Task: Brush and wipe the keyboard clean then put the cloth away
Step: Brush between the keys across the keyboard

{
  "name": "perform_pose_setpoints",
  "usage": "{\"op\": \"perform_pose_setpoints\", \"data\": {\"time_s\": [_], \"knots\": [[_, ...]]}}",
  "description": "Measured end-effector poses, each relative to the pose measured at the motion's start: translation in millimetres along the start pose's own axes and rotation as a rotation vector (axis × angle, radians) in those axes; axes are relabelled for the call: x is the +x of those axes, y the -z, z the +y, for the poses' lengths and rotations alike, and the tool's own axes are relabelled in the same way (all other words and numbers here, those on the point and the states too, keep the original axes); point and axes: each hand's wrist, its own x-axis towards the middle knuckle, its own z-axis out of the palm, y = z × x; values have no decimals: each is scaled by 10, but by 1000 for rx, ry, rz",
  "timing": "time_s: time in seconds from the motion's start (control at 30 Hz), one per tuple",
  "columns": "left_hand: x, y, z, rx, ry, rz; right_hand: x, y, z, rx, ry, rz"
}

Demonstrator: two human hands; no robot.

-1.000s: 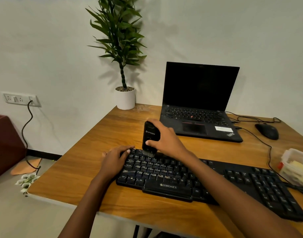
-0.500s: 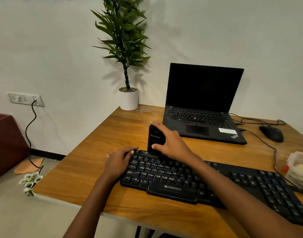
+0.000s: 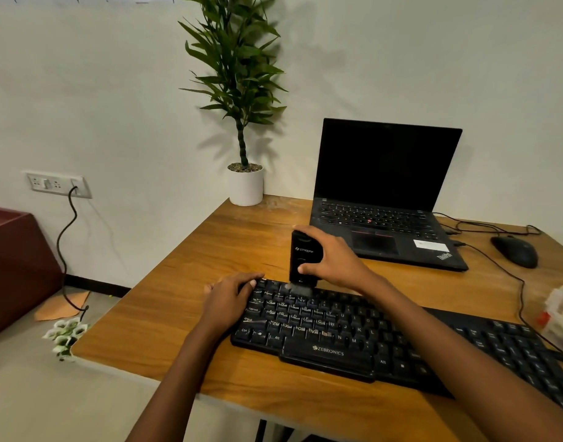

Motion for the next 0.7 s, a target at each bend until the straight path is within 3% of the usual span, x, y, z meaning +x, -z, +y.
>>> {"op": "perform_pose_setpoints", "data": {"time_s": [0.1,0.27,0.53,0.63,0.7], "knots": [[-1,-1,-2,5,-7,-6,115,79,-31,-83,-27,-15],[7,-13,-4,21,4,5,21,-222,-205,84,100,57],[-3,-5,-3,-2,1,4,109,25,-276,-126,23,-49],[5,-7,0,19,1,10,100,-176,-371,-19,65,61],[7,-10,2,23,6,6,62,-276,-303,46,86,38]]}}
